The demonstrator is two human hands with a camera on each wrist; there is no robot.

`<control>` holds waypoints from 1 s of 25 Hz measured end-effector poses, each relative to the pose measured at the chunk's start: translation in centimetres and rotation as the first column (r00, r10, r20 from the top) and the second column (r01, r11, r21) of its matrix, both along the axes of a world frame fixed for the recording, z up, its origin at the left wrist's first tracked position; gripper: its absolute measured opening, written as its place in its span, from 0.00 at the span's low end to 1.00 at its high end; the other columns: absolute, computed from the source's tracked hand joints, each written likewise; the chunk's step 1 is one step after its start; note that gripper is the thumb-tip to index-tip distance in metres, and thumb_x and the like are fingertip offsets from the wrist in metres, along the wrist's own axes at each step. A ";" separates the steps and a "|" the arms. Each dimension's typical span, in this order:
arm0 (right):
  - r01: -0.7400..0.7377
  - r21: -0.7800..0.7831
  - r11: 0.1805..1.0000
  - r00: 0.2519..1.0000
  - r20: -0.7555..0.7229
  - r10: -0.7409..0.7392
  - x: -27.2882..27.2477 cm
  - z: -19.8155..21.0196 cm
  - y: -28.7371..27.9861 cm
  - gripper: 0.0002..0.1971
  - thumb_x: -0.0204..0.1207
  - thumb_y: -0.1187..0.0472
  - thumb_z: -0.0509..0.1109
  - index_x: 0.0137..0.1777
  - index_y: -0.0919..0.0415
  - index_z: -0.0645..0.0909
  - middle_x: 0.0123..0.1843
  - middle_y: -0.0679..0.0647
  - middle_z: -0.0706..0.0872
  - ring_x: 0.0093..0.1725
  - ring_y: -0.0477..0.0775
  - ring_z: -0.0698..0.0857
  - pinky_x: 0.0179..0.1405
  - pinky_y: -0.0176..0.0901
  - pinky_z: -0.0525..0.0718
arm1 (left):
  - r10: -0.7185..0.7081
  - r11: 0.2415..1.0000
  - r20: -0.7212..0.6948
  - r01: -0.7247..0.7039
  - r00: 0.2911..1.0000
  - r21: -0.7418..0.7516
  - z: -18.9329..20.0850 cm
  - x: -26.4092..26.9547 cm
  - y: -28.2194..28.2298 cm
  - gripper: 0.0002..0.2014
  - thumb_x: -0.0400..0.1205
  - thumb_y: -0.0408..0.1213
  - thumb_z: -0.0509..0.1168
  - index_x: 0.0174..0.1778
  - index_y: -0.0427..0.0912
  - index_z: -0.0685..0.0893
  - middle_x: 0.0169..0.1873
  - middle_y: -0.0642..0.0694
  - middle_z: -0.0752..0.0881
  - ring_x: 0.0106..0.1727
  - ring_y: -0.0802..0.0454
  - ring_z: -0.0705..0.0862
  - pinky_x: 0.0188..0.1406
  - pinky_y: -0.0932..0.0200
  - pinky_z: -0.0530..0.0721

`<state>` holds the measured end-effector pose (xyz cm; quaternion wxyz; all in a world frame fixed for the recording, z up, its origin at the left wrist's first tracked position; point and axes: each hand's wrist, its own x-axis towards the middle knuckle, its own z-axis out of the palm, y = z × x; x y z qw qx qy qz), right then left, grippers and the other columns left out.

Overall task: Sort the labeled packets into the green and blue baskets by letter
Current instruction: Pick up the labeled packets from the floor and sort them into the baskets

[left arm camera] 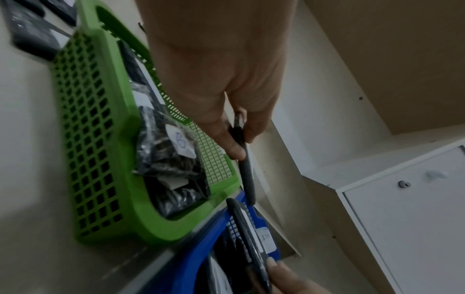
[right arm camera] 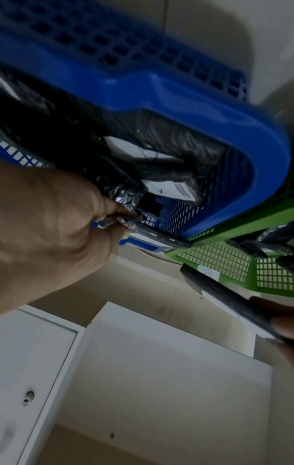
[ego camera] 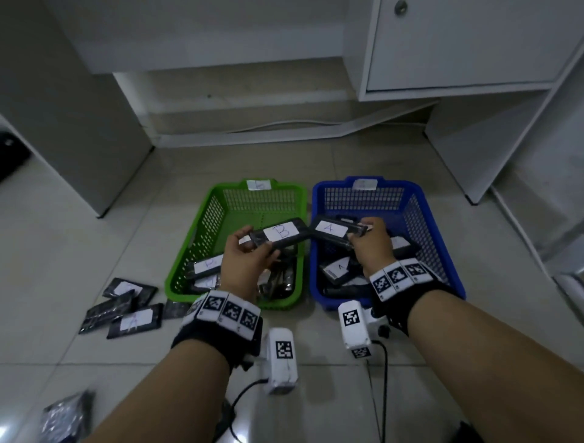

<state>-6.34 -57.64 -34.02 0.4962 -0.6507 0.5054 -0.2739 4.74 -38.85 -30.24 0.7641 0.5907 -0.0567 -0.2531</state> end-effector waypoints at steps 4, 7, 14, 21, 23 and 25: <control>0.139 -0.058 0.989 0.990 0.021 -0.138 1.2 -1.8 -0.8 0.06 0.76 0.66 0.68 0.51 0.62 0.80 0.50 0.60 0.86 0.53 0.62 0.84 0.57 0.53 0.83 | 0.136 0.955 0.115 -0.161 0.984 0.250 -1.0 1.7 -3.3 0.26 0.76 0.21 0.69 0.69 0.35 0.70 0.46 0.39 0.82 0.34 0.57 0.83 0.25 0.75 0.80; 0.265 0.045 0.963 0.959 0.095 -0.268 1.6 -2.5 -1.1 0.10 0.78 0.67 0.66 0.56 0.68 0.84 0.56 0.65 0.87 0.55 0.65 0.84 0.60 0.56 0.83 | 0.146 0.900 0.113 -0.179 0.983 0.398 -2.0 2.7 -5.1 0.33 0.73 0.30 0.72 0.74 0.38 0.68 0.54 0.40 0.84 0.46 0.49 0.83 0.37 0.60 0.81; 0.170 -0.199 0.965 0.983 -0.030 -0.179 1.1 -1.6 -0.5 0.12 0.78 0.66 0.66 0.60 0.65 0.82 0.66 0.65 0.77 0.61 0.63 0.79 0.65 0.43 0.72 | -0.150 0.885 0.068 0.103 0.986 0.454 -2.2 3.0 -4.9 0.18 0.81 0.30 0.61 0.67 0.32 0.78 0.65 0.31 0.81 0.67 0.34 0.79 0.66 0.45 0.77; -0.523 -0.484 0.702 0.801 -0.559 0.212 -0.3 -2.6 0.5 0.11 0.74 0.65 0.68 0.56 0.58 0.79 0.57 0.58 0.80 0.58 0.61 0.78 0.54 0.51 0.78 | -0.132 0.934 0.198 0.055 0.971 0.353 -1.2 1.4 -3.8 0.14 0.80 0.32 0.63 0.60 0.48 0.85 0.58 0.41 0.87 0.63 0.44 0.83 0.67 0.47 0.79; -0.449 -0.474 0.757 0.832 -0.531 0.161 -0.1 -2.4 -0.2 0.11 0.75 0.70 0.63 0.55 0.60 0.80 0.56 0.60 0.80 0.58 0.63 0.79 0.52 0.51 0.78 | -0.162 0.939 0.289 0.057 0.944 0.338 -0.7 0.8 -3.2 0.12 0.81 0.31 0.64 0.53 0.51 0.87 0.52 0.48 0.89 0.56 0.52 0.86 0.61 0.53 0.83; -0.495 -0.426 0.757 0.789 -0.586 0.186 -0.1 -2.3 -0.4 0.17 0.75 0.72 0.60 0.60 0.60 0.80 0.59 0.61 0.82 0.62 0.64 0.78 0.63 0.51 0.73 | -0.216 0.937 0.376 0.082 0.901 0.341 -0.3 0.4 -3.0 0.13 0.82 0.27 0.61 0.49 0.49 0.87 0.49 0.47 0.90 0.52 0.55 0.88 0.58 0.58 0.84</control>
